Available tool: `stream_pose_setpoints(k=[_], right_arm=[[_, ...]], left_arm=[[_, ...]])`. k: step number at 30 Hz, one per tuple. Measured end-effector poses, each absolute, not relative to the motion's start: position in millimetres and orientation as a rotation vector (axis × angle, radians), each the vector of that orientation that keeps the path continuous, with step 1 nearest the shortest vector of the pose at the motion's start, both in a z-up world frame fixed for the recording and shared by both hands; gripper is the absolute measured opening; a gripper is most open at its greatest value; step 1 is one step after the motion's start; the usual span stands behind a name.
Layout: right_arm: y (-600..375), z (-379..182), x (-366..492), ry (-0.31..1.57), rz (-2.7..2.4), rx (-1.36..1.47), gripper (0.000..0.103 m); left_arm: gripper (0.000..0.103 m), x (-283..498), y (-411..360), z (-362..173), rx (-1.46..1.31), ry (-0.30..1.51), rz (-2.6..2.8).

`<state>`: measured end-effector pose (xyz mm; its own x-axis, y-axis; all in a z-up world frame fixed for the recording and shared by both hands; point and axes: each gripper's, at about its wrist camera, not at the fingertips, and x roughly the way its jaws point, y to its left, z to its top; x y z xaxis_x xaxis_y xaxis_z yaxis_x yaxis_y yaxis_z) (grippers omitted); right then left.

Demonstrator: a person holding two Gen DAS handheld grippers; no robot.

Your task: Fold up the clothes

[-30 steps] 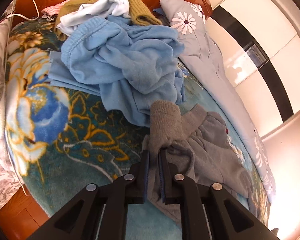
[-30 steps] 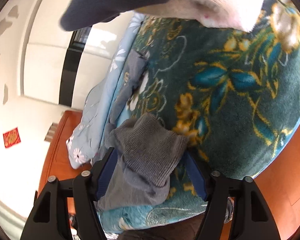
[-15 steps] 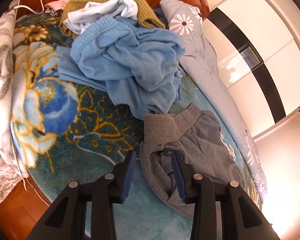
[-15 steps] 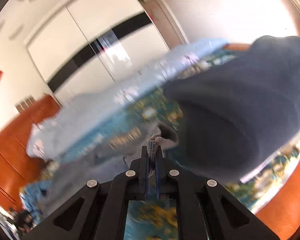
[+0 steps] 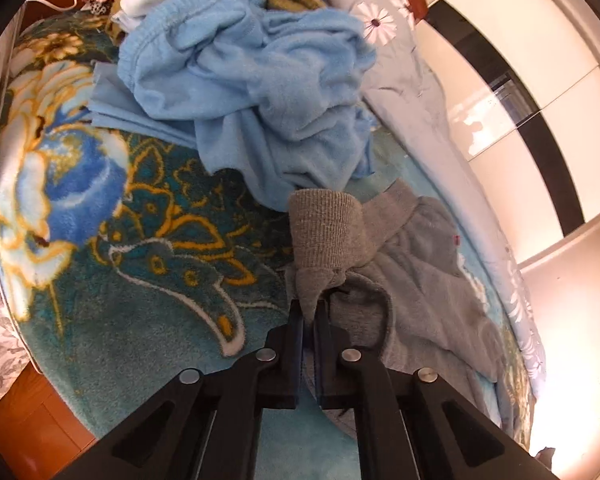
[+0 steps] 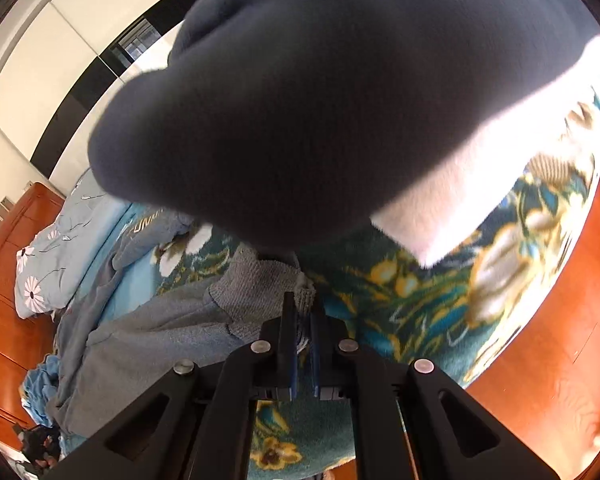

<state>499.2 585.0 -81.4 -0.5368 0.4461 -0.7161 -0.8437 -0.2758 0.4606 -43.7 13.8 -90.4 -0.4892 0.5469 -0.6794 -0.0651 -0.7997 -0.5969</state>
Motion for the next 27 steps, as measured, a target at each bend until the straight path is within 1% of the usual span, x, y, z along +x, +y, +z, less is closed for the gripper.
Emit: stream_pose_setpoints(k=[3,5,6,7,8,9,10,11,12,13,14,15,17,20,21,23,26,27], right_arm=[[588.0,-87.9,496.9,1.080,1.913,-0.627,0.006],[585.2,-90.8,489.3,1.049,1.921,-0.668,0.007],[581.4,-88.6,488.5,1.029,1.920,-0.682,0.010],[577.3,-85.8,488.2,1.008,1.917,-0.694,0.015],[571.6,-80.5,489.0,0.978,1.905,-0.705,0.032],[562.8,-71.6,488.5,0.928,1.905,-0.710,0.043],[553.1,-61.9,487.6,0.873,1.909,-0.713,0.044],[543.6,-51.2,497.9,0.822,1.942,-0.707,0.044],[532.1,-42.6,493.4,0.784,2.000,-0.694,0.047],[529.0,-37.1,480.5,0.780,2.067,-0.689,0.050],[528.5,-32.2,466.8,0.784,2.136,-0.686,0.056],[538.3,-33.0,445.7,0.815,2.191,-0.681,0.057],[564.1,-37.9,399.1,0.893,2.292,-0.667,0.057],[624.5,-55.1,332.0,1.014,2.176,-0.675,0.057],[642.2,-54.7,319.3,0.995,2.143,-0.699,0.057],[665.6,-49.9,300.5,0.868,2.116,-0.770,0.057],[700.5,-53.7,269.3,0.639,2.098,-0.948,0.058],[713.6,-60.4,263.3,0.616,2.096,-1.032,0.059]], left_arm=[[0.004,-37.7,11.6,-85.3,-1.299,-0.713,2.323],[0.005,-37.5,10.6,-86.4,-1.317,-0.714,2.309],[0.006,-37.1,9.5,-86.6,-1.325,-0.717,2.309],[0.006,-35.6,6.5,-82.7,-1.319,-0.710,2.338],[0.011,-34.0,3.6,-78.8,-1.312,-0.703,2.367],[0.023,-32.5,0.6,-74.8,-1.306,-0.695,2.396],[0.032,-31.0,-2.3,-70.9,-1.299,-0.687,2.425],[0.044,-29.4,-5.2,-66.8,-1.291,-0.679,2.455],[0.047,-23.9,-6.1,-56.7,-1.247,-0.662,2.526],[0.049,-21.2,2.4,-46.7,-1.204,-0.648,2.535],[0.052,-18.6,11.0,-36.7,-1.160,-0.634,2.543],[0.055,-16.0,19.7,-26.8,-1.117,-0.620,2.549],[0.057,-14.3,57.6,-14.7,-1.079,-0.555,2.458],[0.058,-4.6,111.2,-4.5,-1.042,-0.392,2.341],[0.059,-3.1,128.7,-4.7,-1.034,-0.338,2.335],[0.060,6.0,143.6,-5.3,-1.022,-0.228,2.341],[0.060,14.1,155.6,-8.6,-1.019,-0.105,2.347],[0.060,15.7,158.8,-9.8,-1.019,-0.076,2.349]])
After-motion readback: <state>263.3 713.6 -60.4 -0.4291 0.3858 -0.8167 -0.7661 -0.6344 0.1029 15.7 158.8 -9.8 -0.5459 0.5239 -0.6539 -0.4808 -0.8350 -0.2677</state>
